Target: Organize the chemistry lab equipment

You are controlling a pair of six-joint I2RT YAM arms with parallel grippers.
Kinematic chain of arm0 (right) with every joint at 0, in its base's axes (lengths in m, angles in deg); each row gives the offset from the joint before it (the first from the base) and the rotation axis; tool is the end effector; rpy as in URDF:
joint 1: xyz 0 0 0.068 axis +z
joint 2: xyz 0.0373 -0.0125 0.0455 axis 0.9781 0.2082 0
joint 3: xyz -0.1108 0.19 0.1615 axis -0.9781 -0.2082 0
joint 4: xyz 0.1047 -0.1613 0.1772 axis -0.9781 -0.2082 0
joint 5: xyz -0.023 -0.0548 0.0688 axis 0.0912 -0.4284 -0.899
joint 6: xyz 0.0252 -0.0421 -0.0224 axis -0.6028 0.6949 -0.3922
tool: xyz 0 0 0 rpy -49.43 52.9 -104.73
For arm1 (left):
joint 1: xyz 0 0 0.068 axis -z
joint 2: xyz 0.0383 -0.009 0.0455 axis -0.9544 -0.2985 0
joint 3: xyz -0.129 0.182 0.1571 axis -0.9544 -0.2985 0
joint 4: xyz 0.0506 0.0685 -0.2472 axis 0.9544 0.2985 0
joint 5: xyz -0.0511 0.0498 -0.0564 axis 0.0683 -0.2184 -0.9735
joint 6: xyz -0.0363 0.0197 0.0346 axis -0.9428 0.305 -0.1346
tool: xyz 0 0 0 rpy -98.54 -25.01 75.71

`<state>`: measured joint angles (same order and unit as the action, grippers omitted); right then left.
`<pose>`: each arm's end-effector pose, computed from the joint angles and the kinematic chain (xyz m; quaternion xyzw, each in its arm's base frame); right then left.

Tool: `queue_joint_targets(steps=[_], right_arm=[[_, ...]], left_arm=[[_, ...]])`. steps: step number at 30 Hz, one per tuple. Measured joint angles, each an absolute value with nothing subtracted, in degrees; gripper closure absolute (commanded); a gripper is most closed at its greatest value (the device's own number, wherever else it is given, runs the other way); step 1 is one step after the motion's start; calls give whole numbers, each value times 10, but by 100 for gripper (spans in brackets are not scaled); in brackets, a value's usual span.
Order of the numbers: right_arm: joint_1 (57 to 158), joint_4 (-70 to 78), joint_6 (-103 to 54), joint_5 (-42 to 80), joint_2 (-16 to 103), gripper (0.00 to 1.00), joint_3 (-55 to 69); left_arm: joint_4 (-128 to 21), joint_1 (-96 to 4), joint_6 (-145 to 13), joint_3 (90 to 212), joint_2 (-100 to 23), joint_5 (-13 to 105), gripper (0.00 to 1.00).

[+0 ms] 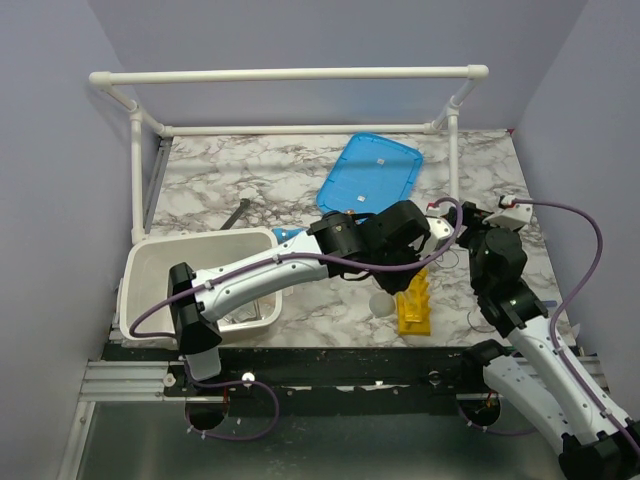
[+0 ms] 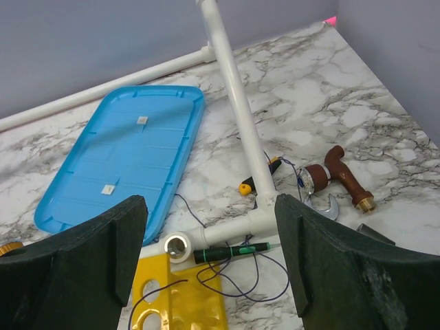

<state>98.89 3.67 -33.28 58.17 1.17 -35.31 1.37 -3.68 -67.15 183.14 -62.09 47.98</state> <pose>0.1634 0.0423 0.3025 0.1483 0.7270 0.0058 0.6704 0.1300 -0.3483 0.3789 0.4517 0.8125 -0.2767 0.2434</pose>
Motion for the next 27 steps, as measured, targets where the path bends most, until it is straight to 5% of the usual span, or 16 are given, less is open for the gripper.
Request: queue_joint_targets(steps=[27], right_arm=[[982, 22, -346, 581, 44, 18, -369]], left_arm=[[137, -14, -604, 2005, -749, 494, 81]])
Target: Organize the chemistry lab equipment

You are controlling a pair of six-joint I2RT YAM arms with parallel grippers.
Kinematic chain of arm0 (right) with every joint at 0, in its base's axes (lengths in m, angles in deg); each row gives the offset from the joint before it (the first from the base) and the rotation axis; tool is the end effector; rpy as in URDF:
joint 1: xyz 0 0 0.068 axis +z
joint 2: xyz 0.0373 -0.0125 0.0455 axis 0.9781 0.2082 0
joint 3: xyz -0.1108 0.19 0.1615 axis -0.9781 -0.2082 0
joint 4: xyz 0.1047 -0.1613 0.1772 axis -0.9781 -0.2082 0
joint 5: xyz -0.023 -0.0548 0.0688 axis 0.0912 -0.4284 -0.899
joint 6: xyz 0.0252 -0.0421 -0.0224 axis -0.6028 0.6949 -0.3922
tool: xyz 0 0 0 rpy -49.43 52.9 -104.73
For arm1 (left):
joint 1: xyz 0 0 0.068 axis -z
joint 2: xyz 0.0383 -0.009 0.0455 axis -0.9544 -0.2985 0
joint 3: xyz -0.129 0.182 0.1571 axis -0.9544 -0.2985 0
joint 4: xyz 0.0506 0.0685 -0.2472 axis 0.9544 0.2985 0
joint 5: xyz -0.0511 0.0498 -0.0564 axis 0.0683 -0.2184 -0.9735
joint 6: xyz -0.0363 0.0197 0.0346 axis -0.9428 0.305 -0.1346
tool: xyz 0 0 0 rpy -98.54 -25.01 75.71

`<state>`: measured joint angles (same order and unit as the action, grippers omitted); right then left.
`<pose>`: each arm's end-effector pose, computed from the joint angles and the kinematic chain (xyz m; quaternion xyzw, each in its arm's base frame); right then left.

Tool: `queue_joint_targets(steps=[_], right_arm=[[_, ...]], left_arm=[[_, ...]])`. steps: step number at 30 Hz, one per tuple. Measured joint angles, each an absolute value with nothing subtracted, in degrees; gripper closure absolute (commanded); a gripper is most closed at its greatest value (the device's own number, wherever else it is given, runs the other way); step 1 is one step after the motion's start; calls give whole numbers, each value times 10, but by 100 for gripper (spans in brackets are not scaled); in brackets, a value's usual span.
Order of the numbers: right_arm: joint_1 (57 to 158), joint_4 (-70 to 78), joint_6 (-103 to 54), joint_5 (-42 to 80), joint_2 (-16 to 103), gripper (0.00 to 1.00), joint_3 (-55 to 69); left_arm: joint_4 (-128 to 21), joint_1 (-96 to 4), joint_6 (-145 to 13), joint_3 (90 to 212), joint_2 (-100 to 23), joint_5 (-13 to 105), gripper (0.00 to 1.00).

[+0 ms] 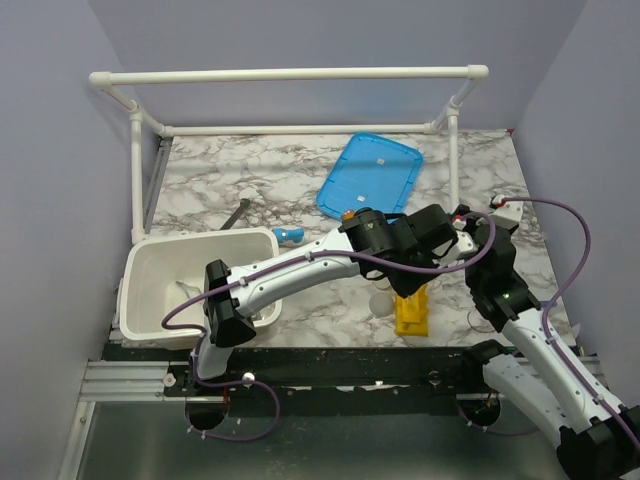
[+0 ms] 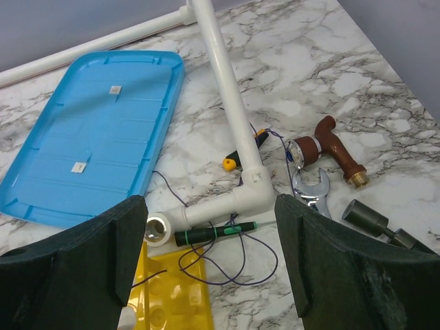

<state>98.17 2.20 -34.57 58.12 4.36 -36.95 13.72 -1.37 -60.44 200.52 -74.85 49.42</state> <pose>0.1730 0.0437 0.2813 0.1483 0.7581 -0.0126 0.6350 0.1288 -0.3887 0.3732 0.5205 0.7978 -0.2190 0.2114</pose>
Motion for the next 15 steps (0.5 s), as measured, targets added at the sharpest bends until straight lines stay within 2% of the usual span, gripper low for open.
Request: queue_joint_targets(steps=[9, 15], right_arm=[[981, 22, -348, 581, 48, 18, -377], [980, 22, -352, 581, 52, 18, -383]], left_arm=[[170, -7, -589, 2033, -764, 501, 73], [181, -3, -582, 2037, -770, 505, 62]])
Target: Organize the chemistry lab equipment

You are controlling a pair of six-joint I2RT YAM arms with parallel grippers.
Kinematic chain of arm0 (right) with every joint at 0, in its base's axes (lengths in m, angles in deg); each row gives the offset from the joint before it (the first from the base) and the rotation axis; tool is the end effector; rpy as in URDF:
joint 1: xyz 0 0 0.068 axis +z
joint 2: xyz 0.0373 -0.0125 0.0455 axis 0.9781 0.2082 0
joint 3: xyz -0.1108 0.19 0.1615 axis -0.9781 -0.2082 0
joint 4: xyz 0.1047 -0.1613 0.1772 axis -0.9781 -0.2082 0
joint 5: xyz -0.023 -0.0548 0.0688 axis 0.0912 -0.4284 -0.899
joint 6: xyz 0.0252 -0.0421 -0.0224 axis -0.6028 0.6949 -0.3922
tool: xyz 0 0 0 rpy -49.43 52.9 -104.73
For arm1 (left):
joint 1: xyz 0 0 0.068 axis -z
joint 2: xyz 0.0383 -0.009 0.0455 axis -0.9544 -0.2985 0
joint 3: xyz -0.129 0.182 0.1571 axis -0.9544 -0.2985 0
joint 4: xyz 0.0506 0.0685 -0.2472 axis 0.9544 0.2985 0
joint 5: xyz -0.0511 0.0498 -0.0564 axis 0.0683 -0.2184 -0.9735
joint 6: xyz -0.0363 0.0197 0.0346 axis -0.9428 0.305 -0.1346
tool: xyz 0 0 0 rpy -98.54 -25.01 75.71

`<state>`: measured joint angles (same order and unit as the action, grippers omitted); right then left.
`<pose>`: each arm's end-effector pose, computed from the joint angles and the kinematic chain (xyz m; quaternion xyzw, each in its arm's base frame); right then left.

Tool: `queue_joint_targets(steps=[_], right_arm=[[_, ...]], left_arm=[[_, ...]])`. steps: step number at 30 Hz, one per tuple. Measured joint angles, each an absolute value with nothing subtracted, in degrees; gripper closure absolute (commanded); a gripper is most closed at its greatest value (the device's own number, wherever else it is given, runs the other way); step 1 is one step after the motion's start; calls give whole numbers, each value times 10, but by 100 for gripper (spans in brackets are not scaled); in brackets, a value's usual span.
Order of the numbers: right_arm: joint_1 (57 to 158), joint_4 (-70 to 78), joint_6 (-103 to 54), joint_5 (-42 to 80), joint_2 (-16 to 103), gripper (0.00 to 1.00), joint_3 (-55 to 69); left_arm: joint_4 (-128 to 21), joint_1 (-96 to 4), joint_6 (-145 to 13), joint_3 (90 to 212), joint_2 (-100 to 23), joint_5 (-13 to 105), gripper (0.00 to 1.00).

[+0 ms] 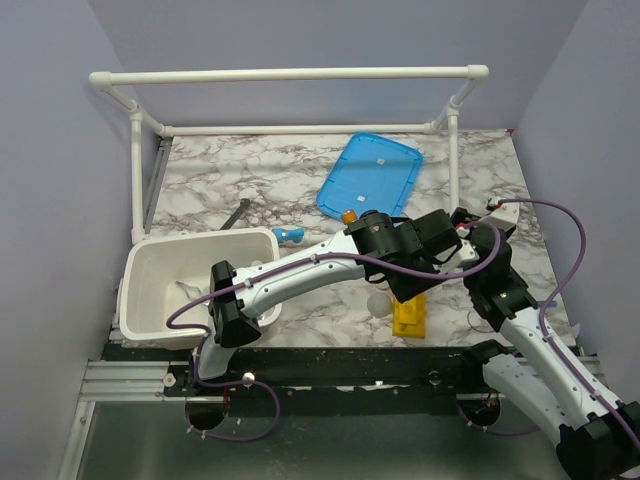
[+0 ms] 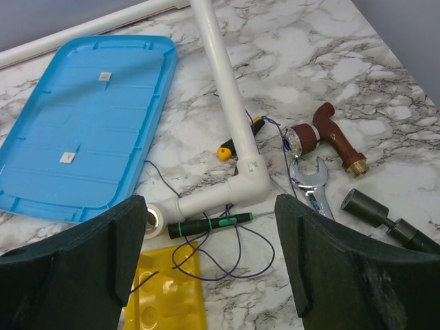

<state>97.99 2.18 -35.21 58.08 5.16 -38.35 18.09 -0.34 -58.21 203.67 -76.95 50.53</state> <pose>0.1749 0.0438 0.2704 0.1491 0.7684 -0.0176 0.6221 0.1230 -0.3924 0.3702 0.5447 0.7919 -0.1926 0.1975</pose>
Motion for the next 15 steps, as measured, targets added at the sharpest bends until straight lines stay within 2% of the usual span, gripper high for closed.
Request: queue_joint_targets(steps=[9, 15], right_arm=[[979, 22, -357, 581, 52, 18, -385], [978, 17, -363, 571, 50, 18, -385]], left_arm=[[180, -1, -582, 2037, -770, 505, 41], [172, 0, -582, 2030, -767, 504, 16]])
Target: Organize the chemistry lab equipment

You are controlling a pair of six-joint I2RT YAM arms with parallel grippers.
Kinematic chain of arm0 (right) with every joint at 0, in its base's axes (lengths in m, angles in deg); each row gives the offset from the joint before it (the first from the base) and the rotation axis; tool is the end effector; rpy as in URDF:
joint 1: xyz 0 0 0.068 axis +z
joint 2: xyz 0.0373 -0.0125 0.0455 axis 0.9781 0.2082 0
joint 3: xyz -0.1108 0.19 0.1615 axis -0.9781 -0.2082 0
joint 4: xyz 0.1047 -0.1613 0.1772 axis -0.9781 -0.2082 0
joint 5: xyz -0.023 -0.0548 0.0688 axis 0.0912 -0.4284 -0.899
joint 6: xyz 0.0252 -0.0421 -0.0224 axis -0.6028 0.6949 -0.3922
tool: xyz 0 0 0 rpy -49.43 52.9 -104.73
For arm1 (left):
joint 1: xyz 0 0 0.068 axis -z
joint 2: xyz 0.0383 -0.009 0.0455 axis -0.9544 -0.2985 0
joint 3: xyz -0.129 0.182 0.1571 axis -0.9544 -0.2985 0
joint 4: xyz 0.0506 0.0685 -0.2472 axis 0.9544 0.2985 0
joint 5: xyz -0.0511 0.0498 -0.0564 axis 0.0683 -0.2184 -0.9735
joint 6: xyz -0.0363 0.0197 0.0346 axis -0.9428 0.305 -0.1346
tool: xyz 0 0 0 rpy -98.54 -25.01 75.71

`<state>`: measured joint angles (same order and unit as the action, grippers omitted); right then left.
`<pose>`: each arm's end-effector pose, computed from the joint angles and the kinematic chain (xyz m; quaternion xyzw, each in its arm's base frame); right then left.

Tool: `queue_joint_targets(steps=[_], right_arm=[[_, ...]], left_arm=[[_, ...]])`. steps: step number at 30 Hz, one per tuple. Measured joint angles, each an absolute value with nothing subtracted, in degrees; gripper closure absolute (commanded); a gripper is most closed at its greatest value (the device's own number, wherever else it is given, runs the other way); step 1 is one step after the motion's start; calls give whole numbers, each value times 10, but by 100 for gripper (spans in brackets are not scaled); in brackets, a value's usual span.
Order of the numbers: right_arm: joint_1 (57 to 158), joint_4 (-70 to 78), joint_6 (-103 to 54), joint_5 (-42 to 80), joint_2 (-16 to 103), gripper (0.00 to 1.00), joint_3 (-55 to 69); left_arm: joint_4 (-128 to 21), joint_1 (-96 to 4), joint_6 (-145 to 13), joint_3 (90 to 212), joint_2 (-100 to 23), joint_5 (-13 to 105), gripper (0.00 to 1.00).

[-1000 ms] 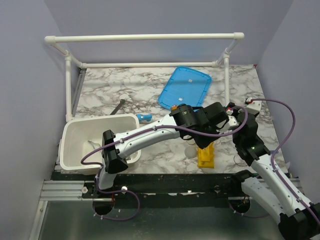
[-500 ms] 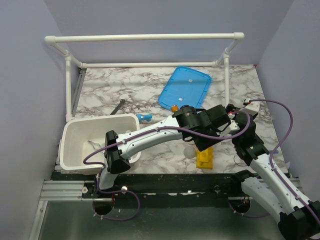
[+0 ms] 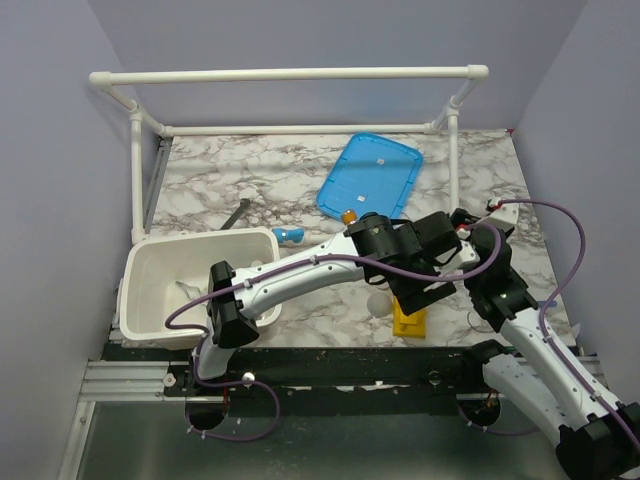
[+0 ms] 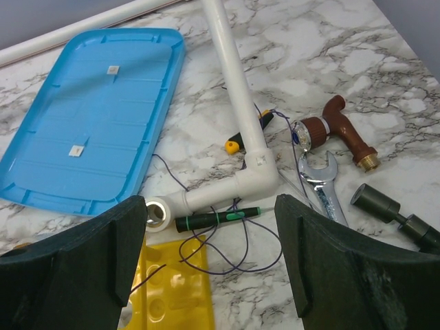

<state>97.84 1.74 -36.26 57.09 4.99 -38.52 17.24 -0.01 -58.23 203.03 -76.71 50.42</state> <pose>0.1744 0.0437 0.2690 0.1512 0.7708 -0.0075 0.6188 0.1208 -0.3936 0.3695 0.5466 0.7893 -0.1963 0.1993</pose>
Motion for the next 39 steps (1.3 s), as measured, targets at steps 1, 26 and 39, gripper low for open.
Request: queue_joint_targets(steps=[1, 26, 39], right_arm=[[978, 13, -365, 567, 49, 18, -385], [1128, -345, -496, 376, 140, 24, -147], [1352, -587, -662, 505, 240, 28, -38]], left_arm=[[164, 0, -582, 2022, -763, 504, 12], [-146, -360, -633, 1486, -314, 417, 1], [-191, -438, -659, 1407, -251, 401, 1]])
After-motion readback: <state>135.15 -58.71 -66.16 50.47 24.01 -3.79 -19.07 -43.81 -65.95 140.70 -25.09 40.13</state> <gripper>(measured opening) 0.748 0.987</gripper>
